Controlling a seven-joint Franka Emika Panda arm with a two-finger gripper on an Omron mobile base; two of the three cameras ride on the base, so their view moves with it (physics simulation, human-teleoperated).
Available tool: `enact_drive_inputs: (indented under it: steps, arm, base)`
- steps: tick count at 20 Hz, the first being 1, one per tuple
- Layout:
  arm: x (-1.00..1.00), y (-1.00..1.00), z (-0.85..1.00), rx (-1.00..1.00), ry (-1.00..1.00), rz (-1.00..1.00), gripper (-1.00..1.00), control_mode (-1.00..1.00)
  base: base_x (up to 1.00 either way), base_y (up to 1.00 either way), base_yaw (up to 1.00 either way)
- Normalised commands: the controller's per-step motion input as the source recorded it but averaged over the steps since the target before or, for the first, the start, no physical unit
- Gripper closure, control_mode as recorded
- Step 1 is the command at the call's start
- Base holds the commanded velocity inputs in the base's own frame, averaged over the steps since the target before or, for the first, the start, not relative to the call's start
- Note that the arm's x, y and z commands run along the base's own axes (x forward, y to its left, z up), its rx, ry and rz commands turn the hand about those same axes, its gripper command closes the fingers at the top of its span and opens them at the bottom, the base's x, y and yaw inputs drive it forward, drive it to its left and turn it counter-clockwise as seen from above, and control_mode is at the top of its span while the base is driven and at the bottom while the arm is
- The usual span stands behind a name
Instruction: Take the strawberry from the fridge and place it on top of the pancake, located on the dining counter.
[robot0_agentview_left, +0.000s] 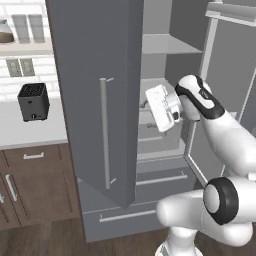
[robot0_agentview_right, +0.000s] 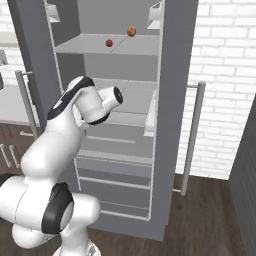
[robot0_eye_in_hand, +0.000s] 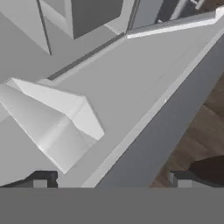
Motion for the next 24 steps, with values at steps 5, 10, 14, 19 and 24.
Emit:
enact_drive_inputs:
  steps: [5, 10, 14, 19, 24]
  arm:
    - [0.55, 0.43, -0.10, 0.00, -0.07, 0.15, -1.00, -1.00]
    - [-0.20, 0.73, -0.28, 0.06, -0.01, 0.01, -1.00, -1.00]
    - [-0.70, 1.00, -0.30, 0.09, 0.00, 0.00, -1.00, -1.00]
    - [-0.80, 1.00, -0.28, 0.09, 0.00, 0.00, -1.00, -1.00]
    - [-0.70, 0.97, -0.07, 0.01, -0.03, 0.00, -1.00, -1.00]
  base:
    - [0.00, 0.00, 0.00]
    - [0.00, 0.00, 0.00]
    - [0.00, 0.00, 0.00]
    - [0.00, 0.00, 0.00]
    - [0.00, 0.00, 0.00]
